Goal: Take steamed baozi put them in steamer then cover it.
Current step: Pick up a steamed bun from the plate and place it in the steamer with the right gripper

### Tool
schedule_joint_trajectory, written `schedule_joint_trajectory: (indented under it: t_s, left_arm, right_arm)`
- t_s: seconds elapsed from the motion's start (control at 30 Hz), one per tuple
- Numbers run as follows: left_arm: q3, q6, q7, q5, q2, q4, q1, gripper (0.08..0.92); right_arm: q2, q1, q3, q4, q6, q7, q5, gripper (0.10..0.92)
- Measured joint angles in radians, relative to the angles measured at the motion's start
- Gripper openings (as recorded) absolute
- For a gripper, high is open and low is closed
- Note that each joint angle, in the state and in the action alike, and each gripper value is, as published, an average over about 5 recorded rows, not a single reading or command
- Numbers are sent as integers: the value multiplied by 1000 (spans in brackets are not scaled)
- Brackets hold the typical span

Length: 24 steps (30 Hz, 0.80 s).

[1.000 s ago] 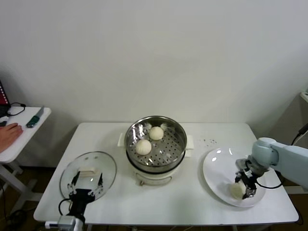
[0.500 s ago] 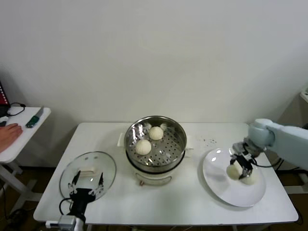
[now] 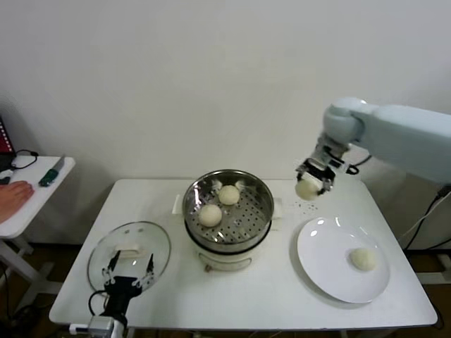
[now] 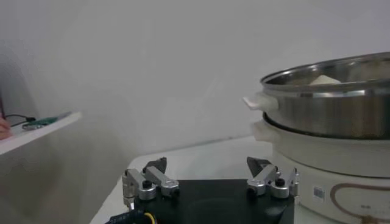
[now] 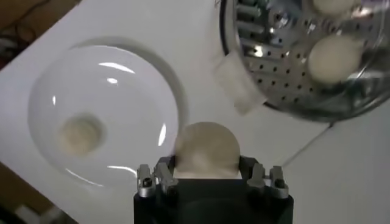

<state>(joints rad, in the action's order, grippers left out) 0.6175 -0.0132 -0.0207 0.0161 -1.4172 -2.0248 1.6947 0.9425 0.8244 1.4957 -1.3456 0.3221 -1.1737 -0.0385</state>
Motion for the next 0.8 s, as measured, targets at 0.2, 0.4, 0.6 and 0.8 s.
schedule_joint_trajectory:
  t_s: [0.2, 0.4, 0.6, 0.8]
  left_arm:
    - [3, -5, 2, 5, 9, -8, 3, 823]
    - [10, -3, 4, 9, 16, -8, 0, 823]
    - [6, -2, 4, 19, 17, -1, -8, 823]
    - [5, -3, 4, 25, 19, 2, -19, 823]
  right_arm:
    - [125, -14, -32, 13, 87, -8, 57, 682]
    - [231, -81, -56, 28, 136, -15, 103, 680]
    - [313, -151, -63, 42, 163, -18, 123, 687]
    - [364, -204, -63, 52, 182, -19, 133, 688]
